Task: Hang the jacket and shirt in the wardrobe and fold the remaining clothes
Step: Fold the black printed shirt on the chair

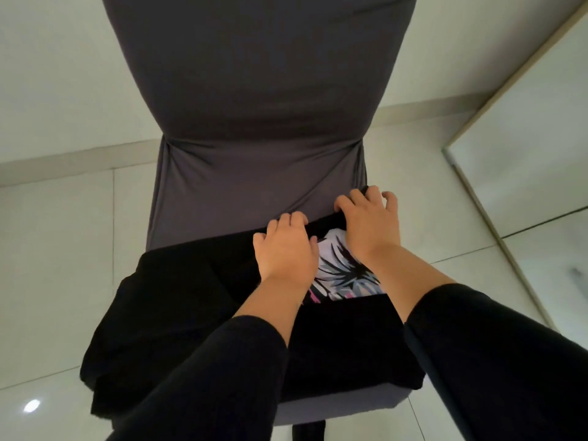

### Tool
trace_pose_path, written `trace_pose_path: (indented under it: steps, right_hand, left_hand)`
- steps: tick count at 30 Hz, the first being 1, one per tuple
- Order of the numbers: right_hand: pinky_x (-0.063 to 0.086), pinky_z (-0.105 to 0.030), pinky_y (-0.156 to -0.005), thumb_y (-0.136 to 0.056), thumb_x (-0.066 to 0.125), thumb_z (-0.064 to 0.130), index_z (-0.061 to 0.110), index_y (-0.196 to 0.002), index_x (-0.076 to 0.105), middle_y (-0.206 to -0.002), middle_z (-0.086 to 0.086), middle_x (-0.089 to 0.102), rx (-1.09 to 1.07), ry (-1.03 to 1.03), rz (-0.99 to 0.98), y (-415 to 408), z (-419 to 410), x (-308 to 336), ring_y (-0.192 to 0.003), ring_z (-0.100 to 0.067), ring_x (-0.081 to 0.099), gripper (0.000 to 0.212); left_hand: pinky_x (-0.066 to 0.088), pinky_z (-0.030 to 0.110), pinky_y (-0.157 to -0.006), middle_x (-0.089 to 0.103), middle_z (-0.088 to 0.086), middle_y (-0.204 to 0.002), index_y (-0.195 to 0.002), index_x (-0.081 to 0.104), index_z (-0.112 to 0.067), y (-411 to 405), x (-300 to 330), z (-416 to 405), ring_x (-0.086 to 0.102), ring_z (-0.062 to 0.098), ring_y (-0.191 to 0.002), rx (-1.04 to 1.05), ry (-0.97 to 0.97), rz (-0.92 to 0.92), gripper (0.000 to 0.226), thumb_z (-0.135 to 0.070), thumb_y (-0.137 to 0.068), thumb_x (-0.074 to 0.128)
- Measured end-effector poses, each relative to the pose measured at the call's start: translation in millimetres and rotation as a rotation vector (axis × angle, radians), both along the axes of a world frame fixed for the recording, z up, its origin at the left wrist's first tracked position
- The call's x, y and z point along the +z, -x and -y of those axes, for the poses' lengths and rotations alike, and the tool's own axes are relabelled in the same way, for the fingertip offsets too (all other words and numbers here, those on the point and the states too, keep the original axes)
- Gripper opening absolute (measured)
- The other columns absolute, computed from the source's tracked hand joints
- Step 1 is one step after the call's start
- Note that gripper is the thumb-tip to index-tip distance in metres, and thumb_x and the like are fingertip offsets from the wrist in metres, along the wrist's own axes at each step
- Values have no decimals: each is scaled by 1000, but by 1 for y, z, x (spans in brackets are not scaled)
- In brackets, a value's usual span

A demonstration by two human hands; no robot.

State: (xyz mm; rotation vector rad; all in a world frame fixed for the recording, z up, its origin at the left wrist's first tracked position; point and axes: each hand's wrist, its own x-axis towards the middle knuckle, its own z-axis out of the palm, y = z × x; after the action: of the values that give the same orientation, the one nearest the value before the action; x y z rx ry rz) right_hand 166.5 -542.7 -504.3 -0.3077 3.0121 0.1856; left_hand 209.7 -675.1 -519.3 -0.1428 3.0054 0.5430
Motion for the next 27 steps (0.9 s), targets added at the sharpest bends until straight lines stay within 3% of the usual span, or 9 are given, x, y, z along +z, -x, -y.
trace_pose_path:
  steps: [4,7,10,13,16,22,27]
  right_hand:
    - [29,-45,-99,-87,46,12,25,-130,40,-128,-4,47,-66,-76,67,15,-21,1,-122,-30,37,45]
    - [35,-43,-92,-86,53,12,21,-124,43,-115,-5,56,-204,-38,85,13,-32,0,-110,-30,52,40]
    - [38,-38,-83,-80,64,10,16,-114,46,-101,-5,56,-300,12,113,3,-40,3,-95,-29,59,40]
    - [37,-34,-71,-79,64,8,12,-111,46,-89,-4,44,-386,54,108,-10,-53,11,-80,-27,54,36]
    - [35,-34,-65,-83,57,3,11,-104,50,-88,-4,40,-480,95,56,-29,-68,20,-71,-24,44,24]
    - [35,-32,-72,-82,51,2,14,-100,52,-87,-2,42,-573,94,74,-86,-89,21,-73,-22,44,22]
    - [38,-37,-88,-89,48,13,19,-117,47,-101,-3,49,-529,180,129,-119,-81,3,-91,-23,49,29]
  left_hand:
    - [37,36,-85,58,-5,-113,-117,45,-26,14,1,-7,55,19,-105,-81,59,-18,26,-30,-92,52]
    - [37,36,-87,52,-3,-119,-123,40,-25,11,3,-10,53,20,-108,-210,165,-41,47,-10,-82,59]
    - [35,36,-89,38,0,-128,-132,34,-24,5,7,-8,40,22,-117,-293,268,-96,62,-8,-78,61]
    - [33,35,-87,35,0,-131,-135,34,-25,-4,15,-9,35,23,-118,-381,298,-155,65,-7,-78,59]
    - [35,37,-88,47,0,-123,-127,50,-24,-20,25,-12,44,24,-113,-437,263,-213,69,-3,-64,70]
    - [40,41,-93,58,-1,-110,-110,63,-22,-62,27,-18,53,23,-106,-515,162,-222,59,2,-57,73]
    - [24,38,-112,40,-1,-136,-136,43,-24,-81,19,-20,36,21,-129,-498,211,-78,65,-4,-77,64]
